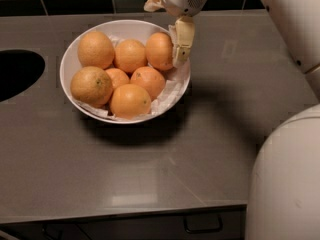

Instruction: Pick orange from white bowl

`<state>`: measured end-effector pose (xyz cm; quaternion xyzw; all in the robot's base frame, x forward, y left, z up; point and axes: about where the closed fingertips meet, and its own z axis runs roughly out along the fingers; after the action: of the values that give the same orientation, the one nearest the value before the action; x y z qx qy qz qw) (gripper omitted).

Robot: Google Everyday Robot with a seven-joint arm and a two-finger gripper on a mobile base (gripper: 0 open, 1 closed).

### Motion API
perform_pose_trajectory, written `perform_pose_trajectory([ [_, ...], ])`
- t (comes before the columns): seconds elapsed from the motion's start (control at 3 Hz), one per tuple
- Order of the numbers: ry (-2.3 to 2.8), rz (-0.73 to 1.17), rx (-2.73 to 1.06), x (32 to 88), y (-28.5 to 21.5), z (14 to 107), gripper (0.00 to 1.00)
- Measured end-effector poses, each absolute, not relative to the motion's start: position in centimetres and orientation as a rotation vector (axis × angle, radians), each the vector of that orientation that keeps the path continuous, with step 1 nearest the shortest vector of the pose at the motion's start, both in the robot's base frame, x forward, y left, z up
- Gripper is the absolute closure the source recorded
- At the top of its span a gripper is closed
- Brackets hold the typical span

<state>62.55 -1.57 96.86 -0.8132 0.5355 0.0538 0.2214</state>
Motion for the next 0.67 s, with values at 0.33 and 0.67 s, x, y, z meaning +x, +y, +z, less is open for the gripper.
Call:
perform_pose_trajectory([
  [0.33, 1.495, 0.161, -2.249, 62.29, -1.83, 96.27, 0.19],
  [0.67, 1.502, 0.168, -2.251, 62.1, -1.96, 95.92, 0.42],
])
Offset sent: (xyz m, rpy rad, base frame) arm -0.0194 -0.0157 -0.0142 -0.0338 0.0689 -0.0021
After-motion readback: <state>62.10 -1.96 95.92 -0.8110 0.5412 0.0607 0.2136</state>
